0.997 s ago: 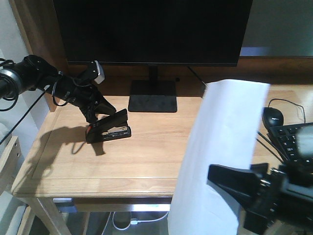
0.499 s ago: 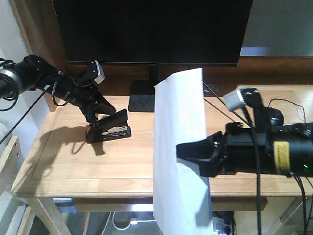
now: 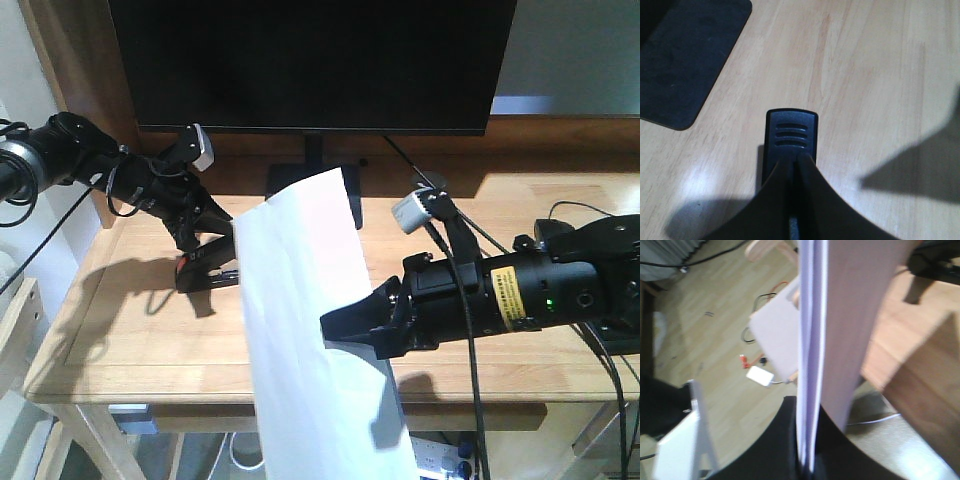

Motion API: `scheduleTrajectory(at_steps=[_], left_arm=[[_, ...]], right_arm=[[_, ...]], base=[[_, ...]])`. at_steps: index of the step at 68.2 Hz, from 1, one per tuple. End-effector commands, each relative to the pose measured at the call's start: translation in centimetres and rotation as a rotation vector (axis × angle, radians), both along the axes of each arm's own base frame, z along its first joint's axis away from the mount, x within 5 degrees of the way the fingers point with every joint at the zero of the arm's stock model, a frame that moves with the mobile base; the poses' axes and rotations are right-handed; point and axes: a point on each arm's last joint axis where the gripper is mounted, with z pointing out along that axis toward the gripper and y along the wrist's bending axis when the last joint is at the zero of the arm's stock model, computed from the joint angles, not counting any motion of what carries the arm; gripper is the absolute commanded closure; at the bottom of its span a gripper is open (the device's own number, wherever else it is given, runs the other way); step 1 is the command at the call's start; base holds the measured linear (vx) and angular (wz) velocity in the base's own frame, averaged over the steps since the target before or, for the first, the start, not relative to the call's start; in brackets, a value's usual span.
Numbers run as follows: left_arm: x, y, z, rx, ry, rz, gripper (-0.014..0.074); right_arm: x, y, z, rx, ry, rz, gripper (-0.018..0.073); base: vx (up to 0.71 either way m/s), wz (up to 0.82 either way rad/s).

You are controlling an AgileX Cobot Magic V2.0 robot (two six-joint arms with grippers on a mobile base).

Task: Grab stapler and paper to desk for stapling
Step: 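Bring the white paper sheets over the desk with the right gripper, then lower the paper flat beside the stapler and release with the right gripper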

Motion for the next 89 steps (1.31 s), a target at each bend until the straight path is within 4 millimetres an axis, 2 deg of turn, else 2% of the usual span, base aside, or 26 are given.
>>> scheduleTrajectory(at_steps=[1,12,19,30,46,66,89], left_arm=[[-0.2,-0.5,4.5,-0.066,-0.086,0.004,0.0603],[-0.2,-0.5,4.5,-0.066,-0.086,0.004,0.0603],[-0.2,-0.5,4.5,-0.066,-0.086,0.004,0.0603],[-0.2,-0.5,4.5,-0.066,-0.086,0.004,0.0603],[-0.2,-0.5,4.5,-0.066,-0.086,0.005,0.0603],[-0.2,-0.5,4.5,-0.066,-0.086,0.005,0.0603],[-0.2,-0.5,4.5,-0.066,-0.086,0.005,0.0603]], right_arm=[[1.5,-0.3,0.2,-0.052,-0.084,-0.075,0.0562],[4.6,-1.5,-3.3,-0.219,-0.095,-0.314,0.0562],[5.8,-2.1,-5.1,-0.272,-0.072,-0.432,0.0562],[6.9,-1.8,-6.5,-0.301,-0.086,-0.411,0.0562],[7.9,-1.0,-5.4,-0.249,-0.165,-0.349,0.0562],[8.7,-0.7,-4.4,-0.199,-0.246,-0.359,0.0562],[9.3,-0.3,-5.7,-0.166,-0.235,-0.361,0.0562]], base=[[0.00,0.00],[0.00,0.00],[0.00,0.00],[0.00,0.00],[0.00,0.00],[0.00,0.00],[0.00,0.00]])
